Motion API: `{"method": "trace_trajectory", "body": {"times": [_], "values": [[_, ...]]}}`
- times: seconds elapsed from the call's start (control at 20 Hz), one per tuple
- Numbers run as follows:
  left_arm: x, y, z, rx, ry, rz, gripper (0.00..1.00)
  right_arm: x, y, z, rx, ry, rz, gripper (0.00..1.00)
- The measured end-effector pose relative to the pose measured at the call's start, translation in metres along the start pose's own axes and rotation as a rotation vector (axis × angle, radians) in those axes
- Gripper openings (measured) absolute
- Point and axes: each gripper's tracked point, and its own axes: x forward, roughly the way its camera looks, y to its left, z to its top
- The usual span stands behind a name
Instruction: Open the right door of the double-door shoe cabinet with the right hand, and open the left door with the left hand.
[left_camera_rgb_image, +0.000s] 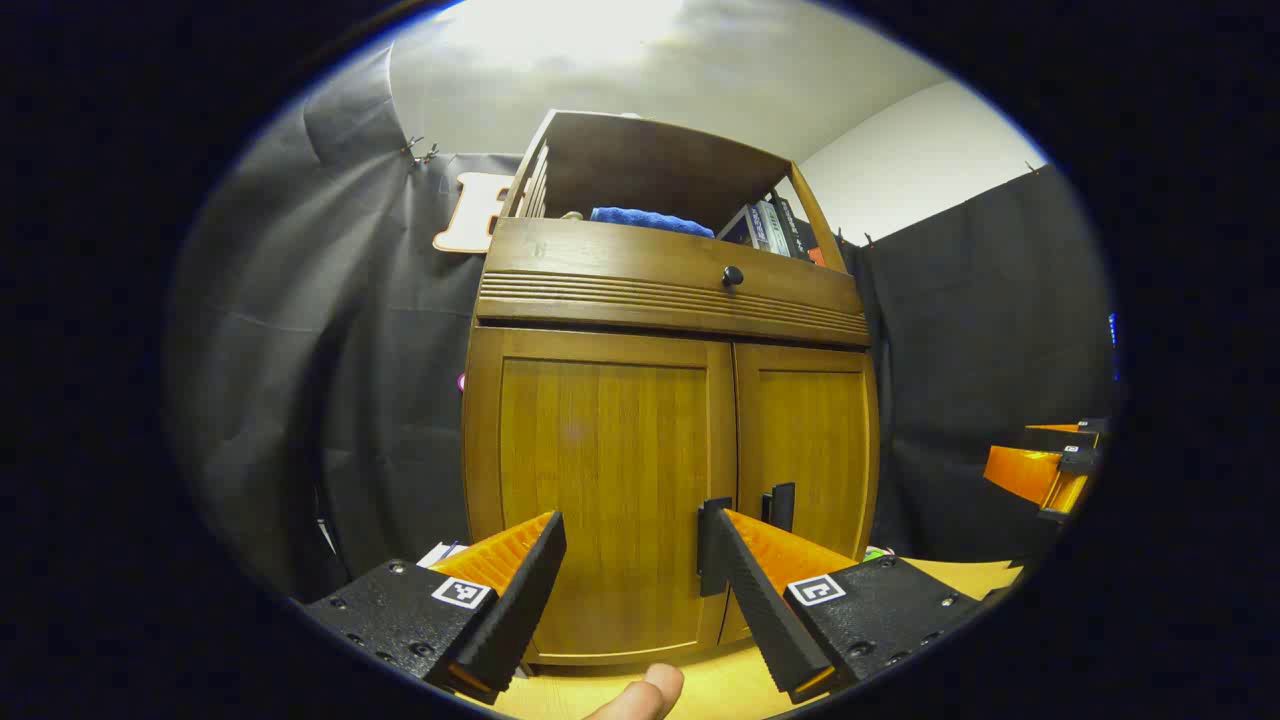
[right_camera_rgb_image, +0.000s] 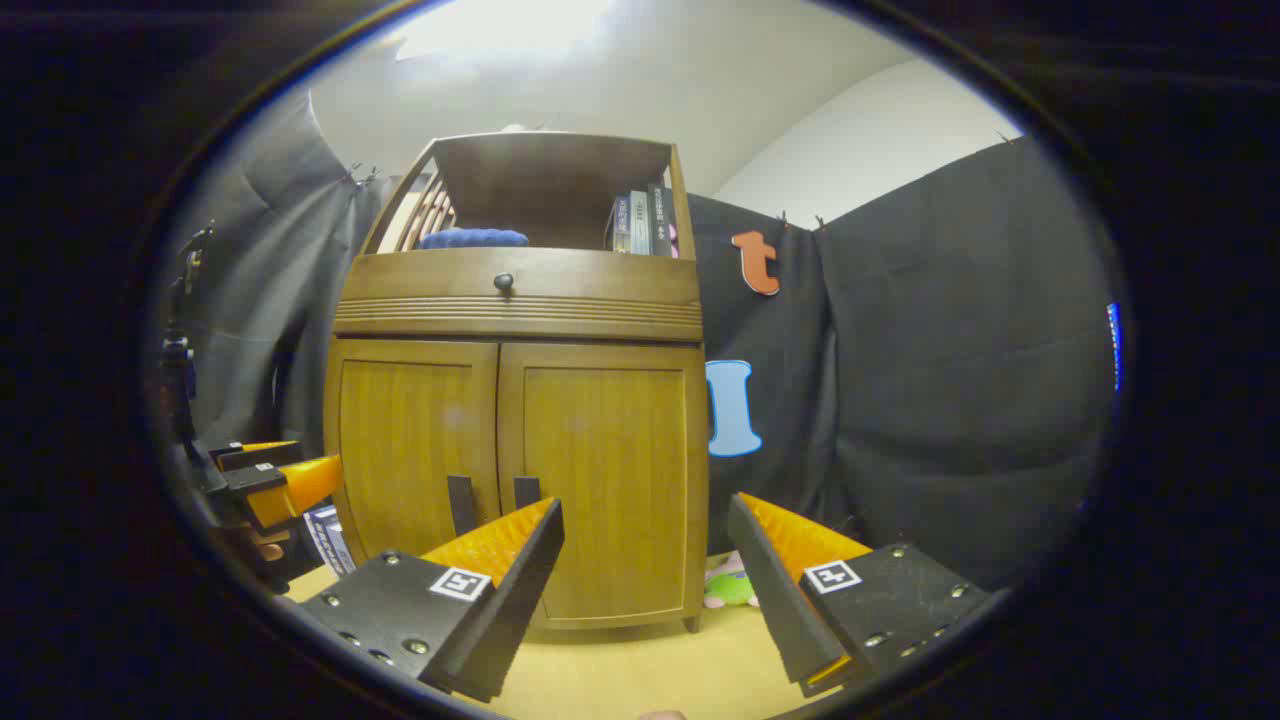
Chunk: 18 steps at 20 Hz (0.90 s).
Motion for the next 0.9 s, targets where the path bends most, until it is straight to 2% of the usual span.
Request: {"method": "trace_trajectory", "body": {"times": [0.05,0.25,0.3,0.35,0.4,0.5,0.55,0.65,0.85,0.9], "values": [[-0.001,-0.001,0.000,0.002,0.002,-0.004,0.92,0.001,-0.001,0.002,0.006,-0.003,0.007,0.98],[-0.002,0.000,0.001,-0.008,0.003,-0.004,0.91,0.004,-0.010,-0.001,0.032,-0.004,0.016,0.98],[-0.002,0.001,0.002,-0.007,0.003,-0.003,0.91,0.008,-0.014,-0.003,0.033,0.002,0.012,0.94],[-0.002,0.001,0.001,-0.005,0.000,0.001,0.91,0.010,-0.014,-0.005,0.032,0.007,0.011,0.98],[-0.002,0.001,0.002,-0.005,-0.003,0.008,0.91,0.012,-0.014,-0.010,0.028,0.014,0.011,0.94],[-0.001,0.000,0.001,-0.008,-0.001,0.012,0.91,0.019,-0.015,-0.014,0.029,0.026,0.012,0.94],[-0.002,0.001,0.000,-0.011,0.002,0.009,0.91,0.021,-0.014,-0.015,0.033,0.030,0.015,0.98],[-0.001,0.001,-0.001,-0.013,0.008,0.004,0.91,0.033,-0.010,-0.019,0.032,0.038,0.024,0.98],[0.000,0.002,-0.002,-0.014,0.015,0.022,0.92,0.064,0.021,-0.021,0.008,0.029,0.112,0.98],[0.001,0.002,-0.002,-0.018,0.017,0.023,0.92,0.074,0.029,-0.028,0.022,0.040,0.133,0.94]]}}
